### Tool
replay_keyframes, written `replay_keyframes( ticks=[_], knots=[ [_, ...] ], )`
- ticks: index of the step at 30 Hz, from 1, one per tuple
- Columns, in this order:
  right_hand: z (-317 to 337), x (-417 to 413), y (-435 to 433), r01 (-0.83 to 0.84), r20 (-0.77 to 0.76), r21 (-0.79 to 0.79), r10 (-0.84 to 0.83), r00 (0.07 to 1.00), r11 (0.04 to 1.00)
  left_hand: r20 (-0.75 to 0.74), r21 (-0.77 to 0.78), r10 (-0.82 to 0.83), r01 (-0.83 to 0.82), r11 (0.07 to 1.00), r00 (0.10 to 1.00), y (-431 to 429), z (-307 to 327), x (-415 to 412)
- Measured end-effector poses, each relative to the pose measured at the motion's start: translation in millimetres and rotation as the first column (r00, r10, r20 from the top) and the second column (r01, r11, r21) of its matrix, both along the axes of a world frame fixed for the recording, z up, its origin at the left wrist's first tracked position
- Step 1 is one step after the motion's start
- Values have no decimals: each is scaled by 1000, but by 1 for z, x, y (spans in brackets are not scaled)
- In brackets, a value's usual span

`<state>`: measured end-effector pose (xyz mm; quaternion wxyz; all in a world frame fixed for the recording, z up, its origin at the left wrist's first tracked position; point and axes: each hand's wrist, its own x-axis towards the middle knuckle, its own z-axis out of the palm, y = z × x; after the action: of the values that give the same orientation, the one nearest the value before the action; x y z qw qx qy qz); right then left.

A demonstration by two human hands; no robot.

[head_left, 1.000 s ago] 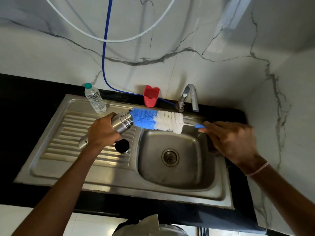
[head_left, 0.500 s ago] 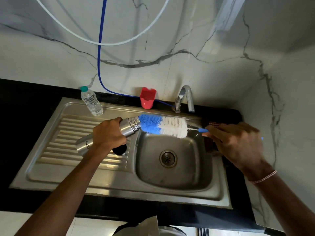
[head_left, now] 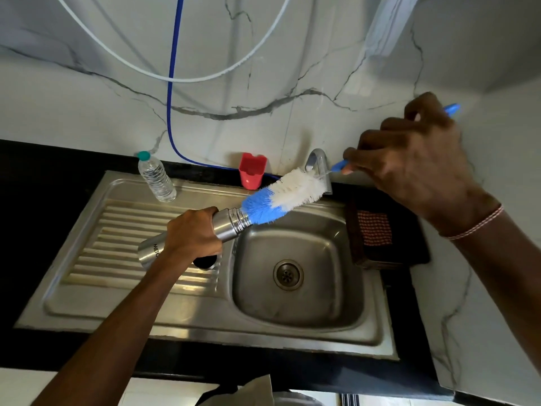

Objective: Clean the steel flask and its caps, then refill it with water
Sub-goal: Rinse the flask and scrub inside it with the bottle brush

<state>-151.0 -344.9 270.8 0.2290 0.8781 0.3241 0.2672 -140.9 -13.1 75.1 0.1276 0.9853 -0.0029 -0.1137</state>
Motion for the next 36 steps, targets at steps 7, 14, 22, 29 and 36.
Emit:
replay_keyframes(
  ticks=[7,14,22,29,36],
  knots=[
    [-11,10,6,25,-2,135,-25,1000,991,0,-62,81,-81,995,997,15,-1,7],
    [-57,3,-1,98,90,402,-146,985,911,-2,-135,205,-203,970,979,26,-4,11],
    [-106,-31,-2,315,-154,642,-286,946,699,26,-281,287,-268,922,958,23,-8,11],
    [-139,-35,-8,623,-597,695,-194,778,358,33,-568,335,-258,782,942,25,-15,6],
    [-100,44,32,682,-554,349,-446,703,642,86,-751,307,-141,645,948,8,-16,8]
  ],
)
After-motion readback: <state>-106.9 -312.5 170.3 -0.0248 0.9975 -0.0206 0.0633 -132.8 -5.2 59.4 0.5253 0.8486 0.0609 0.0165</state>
